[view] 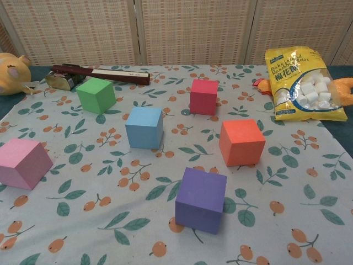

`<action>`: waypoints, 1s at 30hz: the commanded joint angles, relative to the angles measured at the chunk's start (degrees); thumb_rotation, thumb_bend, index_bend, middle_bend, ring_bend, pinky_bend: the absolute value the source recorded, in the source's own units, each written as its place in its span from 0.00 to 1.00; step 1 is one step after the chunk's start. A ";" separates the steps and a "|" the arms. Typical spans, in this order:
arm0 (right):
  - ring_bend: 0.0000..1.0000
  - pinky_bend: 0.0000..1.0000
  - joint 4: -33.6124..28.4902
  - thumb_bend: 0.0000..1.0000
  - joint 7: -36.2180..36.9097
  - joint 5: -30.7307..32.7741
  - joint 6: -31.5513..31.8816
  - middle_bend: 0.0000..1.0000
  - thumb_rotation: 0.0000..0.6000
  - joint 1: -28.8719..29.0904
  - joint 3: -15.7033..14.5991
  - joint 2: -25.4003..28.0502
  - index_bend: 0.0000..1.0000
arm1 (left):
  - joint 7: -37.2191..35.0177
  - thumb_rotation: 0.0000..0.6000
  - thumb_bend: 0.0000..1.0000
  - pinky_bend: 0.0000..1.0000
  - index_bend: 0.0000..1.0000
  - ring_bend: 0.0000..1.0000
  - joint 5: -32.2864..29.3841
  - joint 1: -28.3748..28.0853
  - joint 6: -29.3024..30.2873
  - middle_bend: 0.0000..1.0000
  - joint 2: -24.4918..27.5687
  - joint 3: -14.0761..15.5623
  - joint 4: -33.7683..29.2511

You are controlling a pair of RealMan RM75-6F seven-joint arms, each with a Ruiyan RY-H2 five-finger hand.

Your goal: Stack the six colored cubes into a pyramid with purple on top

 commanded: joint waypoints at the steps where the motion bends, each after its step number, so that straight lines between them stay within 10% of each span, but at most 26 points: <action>1: 0.00 0.13 -0.06 0.02 0.13 0.15 -0.42 0.10 1.00 0.17 -0.07 -0.06 0.00 | 0.13 1.00 0.39 0.09 0.28 0.13 -0.10 -0.01 0.09 0.20 -0.36 -0.10 0.33; 16: 0.00 0.13 -0.48 0.02 4.15 -1.94 -2.86 0.10 1.00 2.13 -0.81 0.43 0.00 | 0.51 1.00 0.38 0.08 0.28 0.13 0.78 0.36 1.47 0.21 -0.30 -0.09 0.01; 30: 0.00 0.13 2.91 0.01 10.28 0.64 -24.25 0.10 1.00 18.06 3.01 -6.04 0.00 | -0.40 1.00 0.38 0.09 0.28 0.13 1.25 -0.13 1.23 0.21 -0.57 -0.27 0.85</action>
